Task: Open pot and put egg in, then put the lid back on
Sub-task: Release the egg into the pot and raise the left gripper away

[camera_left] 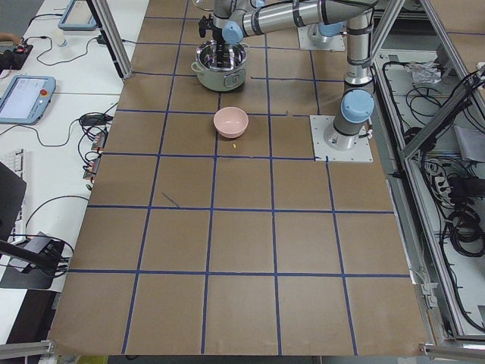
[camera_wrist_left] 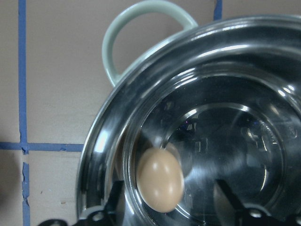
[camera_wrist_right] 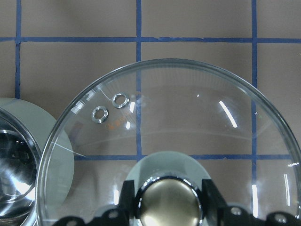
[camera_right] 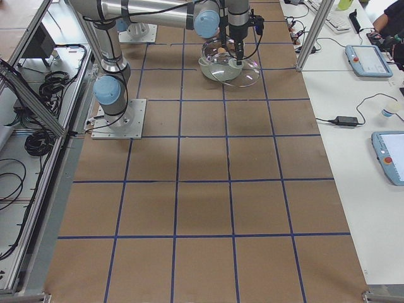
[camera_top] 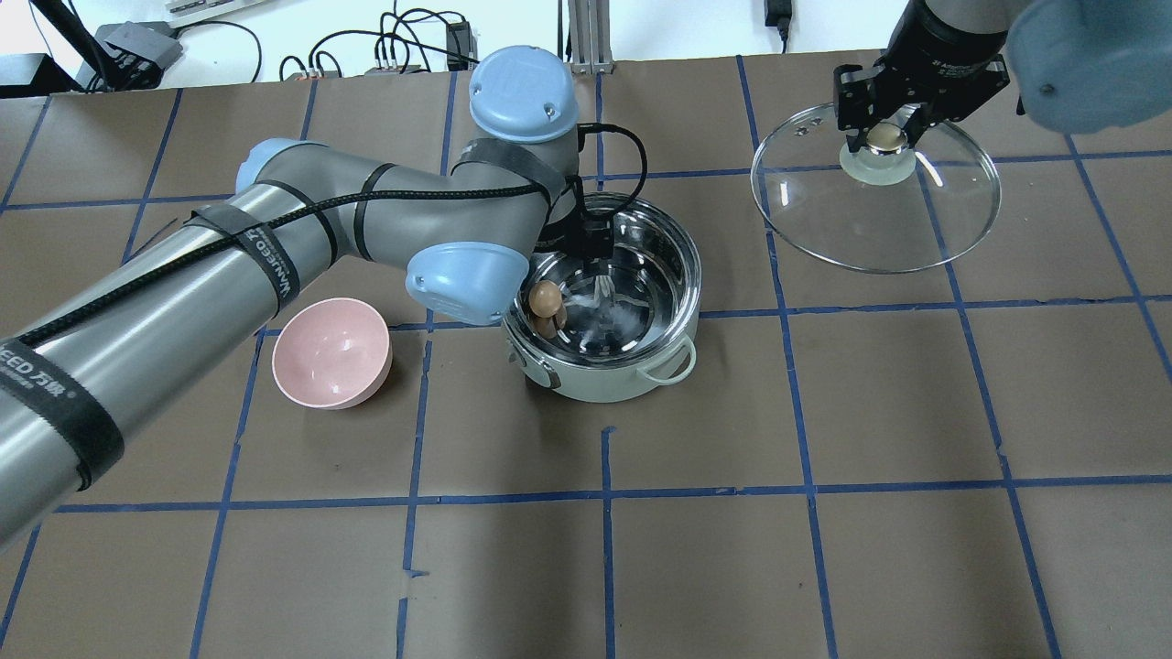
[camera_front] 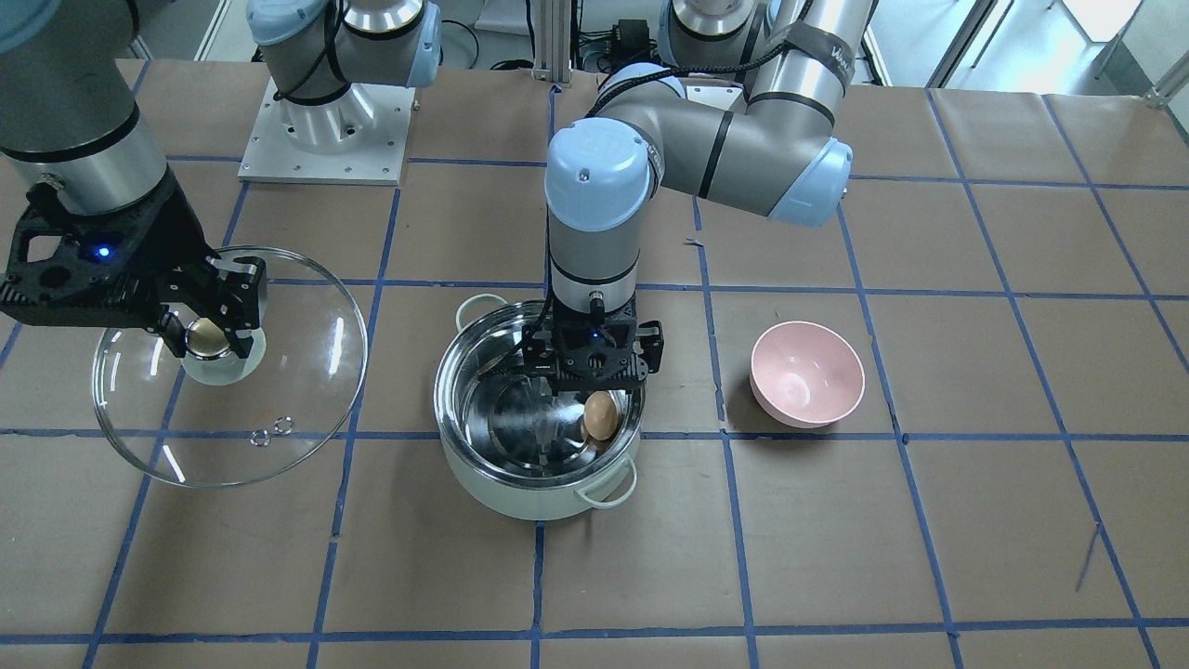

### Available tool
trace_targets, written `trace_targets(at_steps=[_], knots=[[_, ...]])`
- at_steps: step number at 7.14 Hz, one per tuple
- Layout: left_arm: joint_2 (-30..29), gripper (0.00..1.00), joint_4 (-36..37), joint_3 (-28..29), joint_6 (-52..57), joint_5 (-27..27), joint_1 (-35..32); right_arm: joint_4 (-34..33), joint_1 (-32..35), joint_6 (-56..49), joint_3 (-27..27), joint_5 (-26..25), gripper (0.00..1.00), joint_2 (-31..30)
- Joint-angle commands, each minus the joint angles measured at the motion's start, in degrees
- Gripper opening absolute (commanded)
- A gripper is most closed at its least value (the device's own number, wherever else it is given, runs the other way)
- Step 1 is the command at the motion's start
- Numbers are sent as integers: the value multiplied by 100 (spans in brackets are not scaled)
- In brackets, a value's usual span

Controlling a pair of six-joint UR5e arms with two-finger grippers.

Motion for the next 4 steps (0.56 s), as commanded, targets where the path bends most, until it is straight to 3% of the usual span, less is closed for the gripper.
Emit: trace_targets(at_steps=[1, 2, 4], knots=[[493, 95, -539, 110, 46, -52, 224, -2, 34, 27, -9, 59, 33, 0], [862, 95, -1221, 259, 55, -375, 539, 7, 121, 140, -26, 59, 33, -35], [1477, 99, -2321, 479, 930, -526, 1250, -2, 742, 798, -53, 60, 33, -62]])
